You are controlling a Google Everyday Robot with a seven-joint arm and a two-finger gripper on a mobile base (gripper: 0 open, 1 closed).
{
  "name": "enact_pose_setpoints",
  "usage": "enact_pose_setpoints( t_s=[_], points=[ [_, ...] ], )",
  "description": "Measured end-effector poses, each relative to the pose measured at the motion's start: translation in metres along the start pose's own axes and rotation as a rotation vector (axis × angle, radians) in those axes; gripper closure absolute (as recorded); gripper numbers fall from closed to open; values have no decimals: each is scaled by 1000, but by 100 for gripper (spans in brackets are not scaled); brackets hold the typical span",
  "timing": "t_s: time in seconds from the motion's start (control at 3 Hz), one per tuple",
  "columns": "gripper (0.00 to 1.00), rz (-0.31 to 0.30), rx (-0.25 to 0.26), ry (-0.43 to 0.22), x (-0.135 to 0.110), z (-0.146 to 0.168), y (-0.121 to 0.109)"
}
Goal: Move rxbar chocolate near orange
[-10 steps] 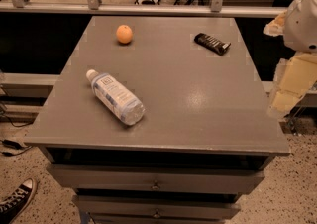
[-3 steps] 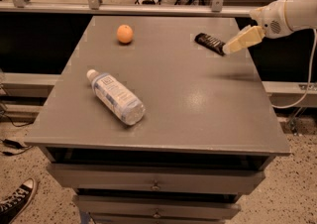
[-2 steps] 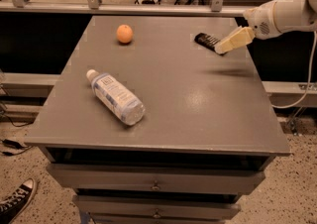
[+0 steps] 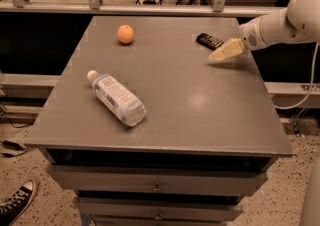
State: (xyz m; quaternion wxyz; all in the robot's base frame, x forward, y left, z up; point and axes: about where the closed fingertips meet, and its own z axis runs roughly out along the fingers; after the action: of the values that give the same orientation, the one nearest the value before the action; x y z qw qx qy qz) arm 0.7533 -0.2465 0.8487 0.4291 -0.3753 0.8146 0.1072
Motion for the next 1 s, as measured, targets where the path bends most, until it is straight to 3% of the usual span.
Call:
enact_pose_setpoints(
  t_s=[0.33,0.67,1.0],
  points=[
    [2,72,-9,-15,2,10,-9],
    [23,110,-23,-12,1,14,-11],
    [51,130,-44,9,2,19,-8]
  ],
)
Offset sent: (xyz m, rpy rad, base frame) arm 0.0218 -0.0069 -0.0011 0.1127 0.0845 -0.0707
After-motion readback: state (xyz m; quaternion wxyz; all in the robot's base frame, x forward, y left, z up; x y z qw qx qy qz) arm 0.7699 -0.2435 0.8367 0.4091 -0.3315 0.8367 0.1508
